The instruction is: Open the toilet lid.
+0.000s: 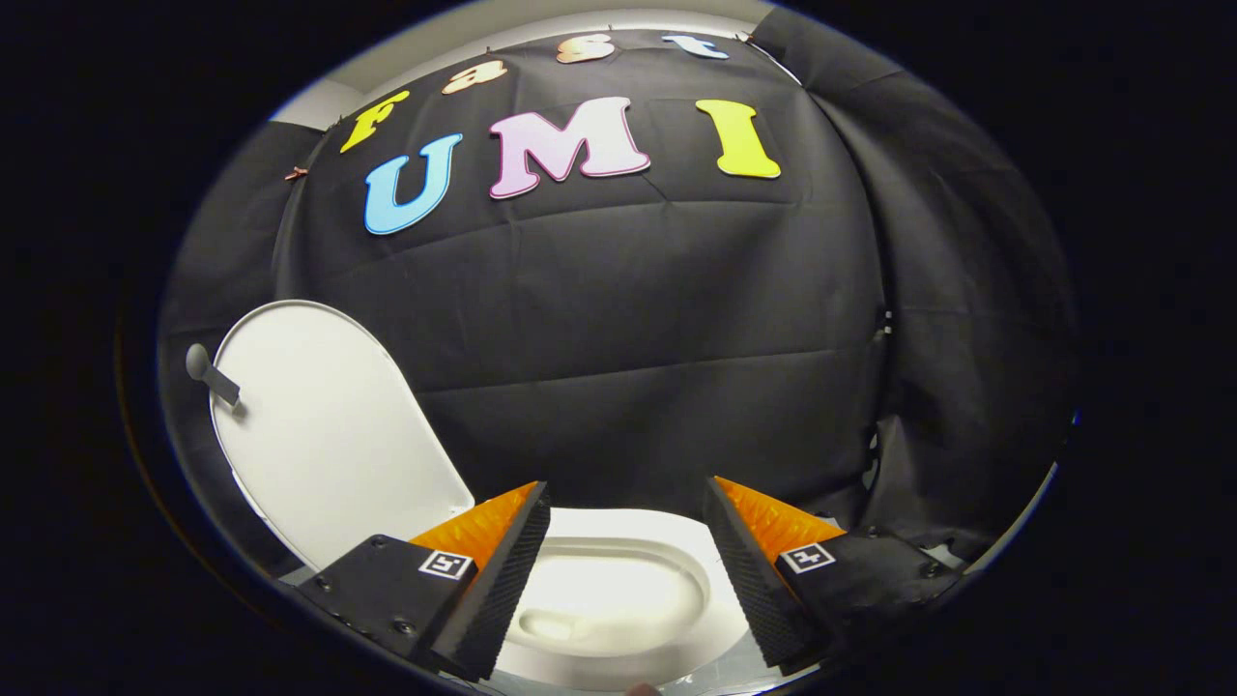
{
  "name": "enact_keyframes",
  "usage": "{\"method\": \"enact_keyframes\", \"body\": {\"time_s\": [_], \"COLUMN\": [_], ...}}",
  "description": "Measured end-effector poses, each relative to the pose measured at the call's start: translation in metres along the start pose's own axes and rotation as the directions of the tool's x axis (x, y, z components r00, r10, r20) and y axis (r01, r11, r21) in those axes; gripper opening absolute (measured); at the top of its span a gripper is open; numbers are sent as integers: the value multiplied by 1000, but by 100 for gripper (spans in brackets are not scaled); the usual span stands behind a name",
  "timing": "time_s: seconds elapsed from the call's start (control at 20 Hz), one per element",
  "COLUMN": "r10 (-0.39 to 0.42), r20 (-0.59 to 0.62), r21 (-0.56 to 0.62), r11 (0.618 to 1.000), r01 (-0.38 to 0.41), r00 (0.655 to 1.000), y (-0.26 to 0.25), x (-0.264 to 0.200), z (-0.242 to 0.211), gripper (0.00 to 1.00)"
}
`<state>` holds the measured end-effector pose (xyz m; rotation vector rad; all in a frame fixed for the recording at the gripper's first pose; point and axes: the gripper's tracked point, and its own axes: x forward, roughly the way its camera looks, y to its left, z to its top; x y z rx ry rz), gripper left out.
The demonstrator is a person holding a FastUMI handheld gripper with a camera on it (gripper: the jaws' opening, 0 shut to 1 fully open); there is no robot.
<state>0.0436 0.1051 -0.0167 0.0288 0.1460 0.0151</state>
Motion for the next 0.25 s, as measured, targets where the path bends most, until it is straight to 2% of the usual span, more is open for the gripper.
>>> {"method": "enact_keyframes", "body": {"time_s": [0.25], "r10": [6], "r20": [7], "r21": [4], "r11": [1000], "r01": [-6], "r00": [1000], "y": [3], "x": [-2], "z": [1], "gripper": [99]}}
